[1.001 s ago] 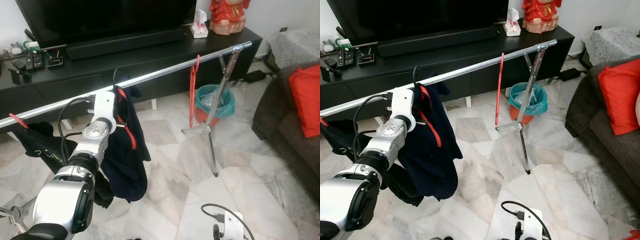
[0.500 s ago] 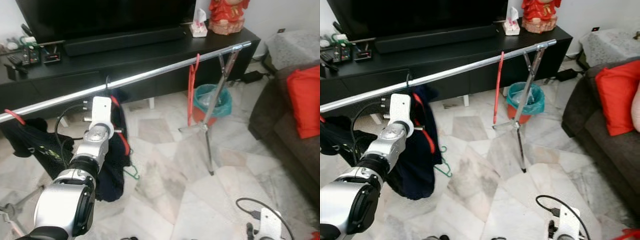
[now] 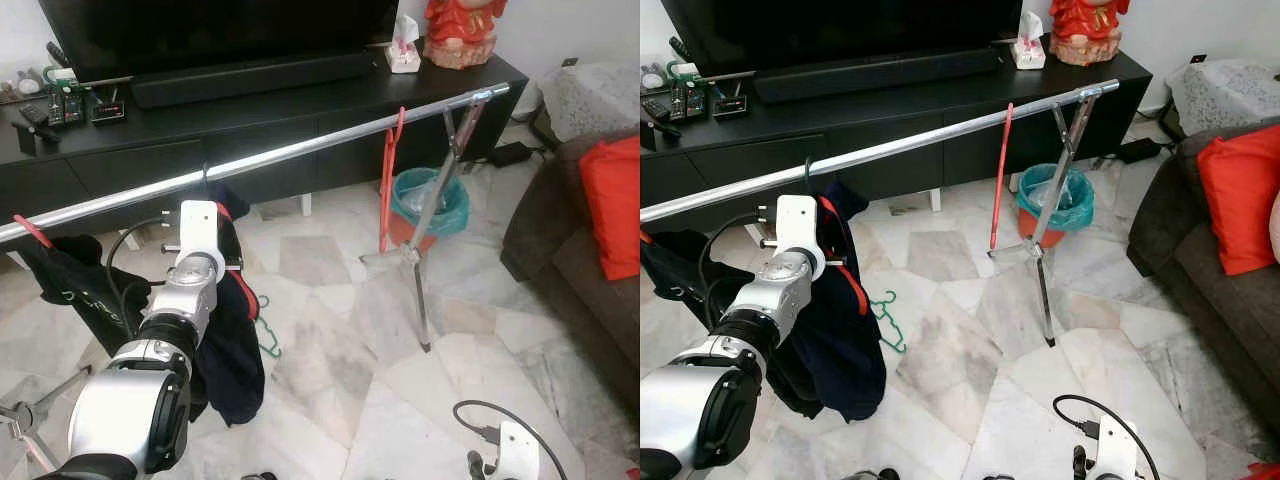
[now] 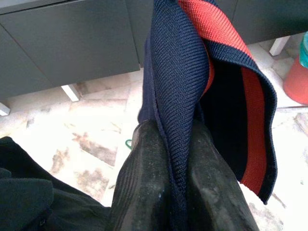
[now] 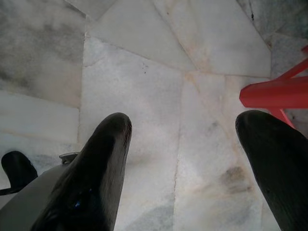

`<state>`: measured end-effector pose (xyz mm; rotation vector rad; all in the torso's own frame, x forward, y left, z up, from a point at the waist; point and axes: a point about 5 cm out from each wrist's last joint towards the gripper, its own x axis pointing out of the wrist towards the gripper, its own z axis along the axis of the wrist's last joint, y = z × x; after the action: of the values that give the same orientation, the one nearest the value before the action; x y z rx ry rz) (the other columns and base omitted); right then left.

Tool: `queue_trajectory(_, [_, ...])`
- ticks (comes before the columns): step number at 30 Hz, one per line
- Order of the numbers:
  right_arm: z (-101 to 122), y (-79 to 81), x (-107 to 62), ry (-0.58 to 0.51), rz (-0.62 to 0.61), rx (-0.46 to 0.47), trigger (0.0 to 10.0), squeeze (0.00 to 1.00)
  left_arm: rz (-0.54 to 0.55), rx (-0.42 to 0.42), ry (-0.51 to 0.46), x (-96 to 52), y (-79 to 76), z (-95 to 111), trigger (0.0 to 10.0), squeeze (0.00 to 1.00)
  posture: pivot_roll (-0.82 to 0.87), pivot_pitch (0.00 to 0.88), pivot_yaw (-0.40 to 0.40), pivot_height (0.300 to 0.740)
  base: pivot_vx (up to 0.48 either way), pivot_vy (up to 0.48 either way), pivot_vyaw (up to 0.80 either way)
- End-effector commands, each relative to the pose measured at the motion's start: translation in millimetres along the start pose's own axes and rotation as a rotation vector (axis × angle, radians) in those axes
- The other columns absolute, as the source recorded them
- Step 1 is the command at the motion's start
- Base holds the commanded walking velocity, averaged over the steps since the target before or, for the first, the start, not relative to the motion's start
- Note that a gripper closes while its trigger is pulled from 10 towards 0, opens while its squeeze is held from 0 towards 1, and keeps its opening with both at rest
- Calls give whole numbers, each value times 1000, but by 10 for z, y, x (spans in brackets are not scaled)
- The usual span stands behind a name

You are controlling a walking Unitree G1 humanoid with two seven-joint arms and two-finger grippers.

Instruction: Hang hanger

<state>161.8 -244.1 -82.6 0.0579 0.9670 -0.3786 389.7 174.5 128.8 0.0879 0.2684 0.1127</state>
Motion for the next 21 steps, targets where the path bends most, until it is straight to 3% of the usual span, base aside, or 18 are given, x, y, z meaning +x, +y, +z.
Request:
queue_trajectory(1, [-77, -20, -10, 29, -2, 5, 10000, 0, -23, 10, 41, -17, -34, -115, 10000, 0, -54, 90, -2, 740, 0, 0, 0])
queue_trajectory(4, [-79, 0, -11, 29, 6, 6, 10000, 0, -40, 18, 47, -40, -63, -192, 10000, 0, -49, 91, -1, 740, 0, 0, 0])
queue_trajectory(5, [-78, 6, -11, 29, 8, 6, 10000, 0, -39, 16, 43, -42, -61, -191, 10000, 384, -46, 91, -2, 740, 0, 0, 0])
queue_trajectory(6, [-77, 10, -11, 29, 10, 5, 10000, 0, -40, 14, 38, -42, -60, -186, 10000, 659, -46, 91, -2, 740, 0, 0, 0])
queue_trajectory(7, [-77, 25, -11, 30, 14, 3, 10000, 0, -52, 9, 18, -45, -62, -165, 10000, 1000, -46, 91, -2, 740, 0, 0, 0])
queue_trajectory(21, [-93, 122, -16, 33, 41, -13, 10000, 0, -117, -11, -82, -104, -131, -32, 10000, 1000, -34, 100, 4, 740, 0, 0, 0])
